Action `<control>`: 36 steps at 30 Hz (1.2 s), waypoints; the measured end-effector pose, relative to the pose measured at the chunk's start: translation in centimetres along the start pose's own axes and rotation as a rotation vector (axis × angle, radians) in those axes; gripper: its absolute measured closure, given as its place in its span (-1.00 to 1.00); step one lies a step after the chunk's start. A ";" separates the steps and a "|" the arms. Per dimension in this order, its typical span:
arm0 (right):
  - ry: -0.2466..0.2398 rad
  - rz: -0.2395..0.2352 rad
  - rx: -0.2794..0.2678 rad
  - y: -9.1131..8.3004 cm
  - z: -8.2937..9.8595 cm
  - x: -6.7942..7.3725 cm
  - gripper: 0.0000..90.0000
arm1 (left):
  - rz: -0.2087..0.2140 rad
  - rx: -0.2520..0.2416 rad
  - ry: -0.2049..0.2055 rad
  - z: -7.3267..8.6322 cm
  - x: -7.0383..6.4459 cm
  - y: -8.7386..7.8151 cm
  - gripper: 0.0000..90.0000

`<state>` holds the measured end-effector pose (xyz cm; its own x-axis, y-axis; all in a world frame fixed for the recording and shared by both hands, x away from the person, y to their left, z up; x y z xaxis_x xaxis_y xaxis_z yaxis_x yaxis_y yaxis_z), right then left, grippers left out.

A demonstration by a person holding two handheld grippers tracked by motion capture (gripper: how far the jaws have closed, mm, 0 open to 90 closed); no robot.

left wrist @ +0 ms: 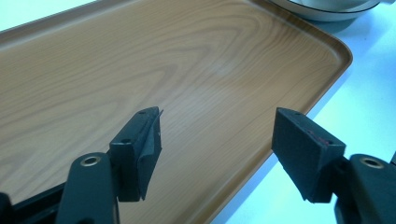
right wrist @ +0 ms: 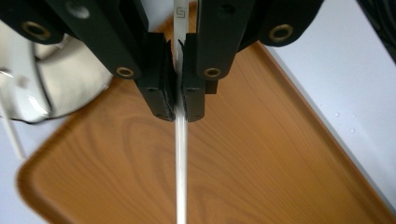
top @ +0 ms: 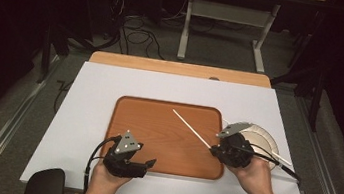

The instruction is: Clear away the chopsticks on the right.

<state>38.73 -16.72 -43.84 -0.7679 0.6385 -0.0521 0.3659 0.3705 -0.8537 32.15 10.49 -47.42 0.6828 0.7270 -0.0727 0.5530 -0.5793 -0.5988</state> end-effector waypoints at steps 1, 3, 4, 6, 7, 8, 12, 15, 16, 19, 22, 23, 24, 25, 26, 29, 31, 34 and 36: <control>0.007 0.000 0.007 0.5 -0.1 0.1 0.91 | 0.000 -0.001 0.001 0.0 0.0 0.0 -0.26; 0.003 0.008 0.014 1.3 -0.2 0.1 0.91 | -0.001 -0.003 0.001 0.0 0.0 -0.1 -0.26; 0.007 0.012 0.019 1.7 -0.2 0.2 0.91 | -0.001 -0.003 0.001 0.0 0.0 -0.1 -0.26; 0.014 0.007 0.031 2.5 -0.3 0.3 0.91 | -0.001 -0.003 0.002 0.0 0.0 -0.1 -0.26; 0.014 0.010 0.038 2.8 -0.3 0.4 0.91 | -0.001 -0.003 0.002 0.0 0.0 -0.1 -0.26; 0.019 0.011 0.045 3.2 -0.3 0.5 0.91 | 0.000 -0.004 0.000 0.0 0.0 -0.1 -0.26; 0.026 0.022 0.068 4.3 -0.2 0.5 0.91 | 0.000 -0.003 0.001 0.0 0.0 -0.1 -0.26; 0.026 0.035 0.074 4.7 -0.1 0.5 0.91 | 0.000 -0.004 0.001 0.0 0.0 -0.2 -0.26; 0.026 0.038 0.080 4.9 -0.1 0.4 0.91 | -0.001 -0.005 0.001 0.0 0.0 -0.2 -0.26; 0.032 0.047 0.098 5.4 0.2 0.3 0.88 | 0.000 -0.005 0.001 0.0 0.0 -0.2 -0.26; 0.036 0.056 0.117 5.7 0.7 0.1 0.87 | 0.000 -0.002 0.002 0.0 0.0 -0.1 -0.26; 0.042 0.058 0.114 5.8 0.7 0.1 0.87 | 0.000 -0.002 0.002 0.0 0.0 -0.1 -0.26; 0.052 0.060 0.111 5.7 0.8 0.0 0.86 | 0.000 -0.002 0.002 0.0 0.0 -0.1 -0.26; 0.053 0.062 0.113 5.7 0.9 -0.2 0.86 | 0.001 -0.002 0.002 0.0 0.0 -0.1 -0.26; 0.061 0.071 0.113 5.7 0.9 -0.3 0.85 | 0.001 -0.003 0.002 0.0 -0.1 -0.2 -0.26; 0.083 0.100 0.117 5.6 1.1 -0.8 0.82 | 0.001 -0.004 0.002 0.0 -0.1 -0.2 -0.26; 0.080 0.143 0.126 5.5 1.2 -0.9 0.81 | 0.002 -0.004 0.001 0.0 0.0 -0.2 -0.26; 0.085 0.170 0.133 5.4 1.4 -1.0 0.80 | 0.002 0.000 0.002 0.0 -0.1 -0.1 -0.26; 0.084 0.170 0.133 5.4 1.4 -1.0 0.79 | 0.002 -0.001 0.003 0.0 -0.1 -0.1 -0.26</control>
<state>40.73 -16.32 -49.10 -0.6526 0.7400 -0.1630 0.4098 0.1637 -0.8974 32.05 10.47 -47.33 0.6854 0.7246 -0.0715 0.5519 -0.5811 -0.5982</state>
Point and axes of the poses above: each handheld gripper's, and its own axes: y roughly forward along the jaws, z roughly out of its underside, x roughly to its left, the point moved 4 cm from there along y, roughly forward along the jaws, and after that the axes turned 2 degrees about y, right-handed, at the moved point
